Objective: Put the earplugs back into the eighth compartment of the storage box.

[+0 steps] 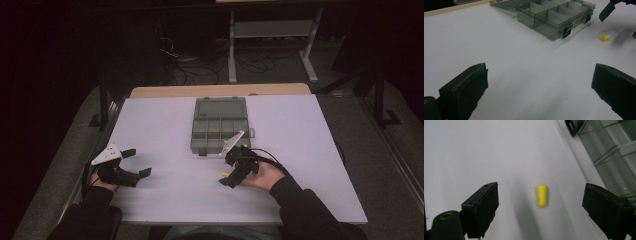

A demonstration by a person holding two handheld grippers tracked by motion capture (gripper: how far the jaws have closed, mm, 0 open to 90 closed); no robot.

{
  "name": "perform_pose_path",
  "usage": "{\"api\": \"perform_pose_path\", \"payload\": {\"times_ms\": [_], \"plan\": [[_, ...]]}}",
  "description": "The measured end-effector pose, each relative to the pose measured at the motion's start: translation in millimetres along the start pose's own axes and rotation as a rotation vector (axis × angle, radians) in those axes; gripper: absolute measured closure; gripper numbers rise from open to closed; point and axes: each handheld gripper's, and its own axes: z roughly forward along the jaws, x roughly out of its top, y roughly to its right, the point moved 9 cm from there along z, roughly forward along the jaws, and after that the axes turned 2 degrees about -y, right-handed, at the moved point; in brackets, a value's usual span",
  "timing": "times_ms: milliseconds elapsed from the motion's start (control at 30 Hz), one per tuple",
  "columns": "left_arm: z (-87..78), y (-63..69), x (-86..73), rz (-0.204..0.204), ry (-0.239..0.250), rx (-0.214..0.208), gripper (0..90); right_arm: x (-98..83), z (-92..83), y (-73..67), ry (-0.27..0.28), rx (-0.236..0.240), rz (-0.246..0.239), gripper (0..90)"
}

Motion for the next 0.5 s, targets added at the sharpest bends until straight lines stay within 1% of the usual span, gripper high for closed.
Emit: {"api": "perform_pose_path", "payload": {"times_ms": [100,200,233,333,433,500], "plan": [[0.0,0.0,0.0,0.0,0.0,0.0,0.0,-2.5,5.4,-0.6,-0.011,-0.006,-0.009,13.7],[0.0,0.1,0.1,0.0,0.001,-0.001,0.0,-4.9,9.1,-1.7,-0.013,0.003,-0.021,15.2],[0.0,0.1,0.1,0.0,0.001,-0.001,0.0,-5.4,9.5,-2.2,-0.012,0.007,-0.02,17.3],[0.0,0.2,0.0,0.0,0.0,-0.002,0.0,-6.6,10.5,-2.1,-0.011,0.01,-0.03,25.2],[0.0,0.2,0.0,0.001,0.0,-0.002,0.0,-6.4,10.5,-2.5,-0.002,0.024,-0.033,39.5],[0.1,0.3,0.0,0.001,0.0,-0.002,0.0,-5.7,10.3,-3.2,0.005,0.035,-0.034,45.2]]}}
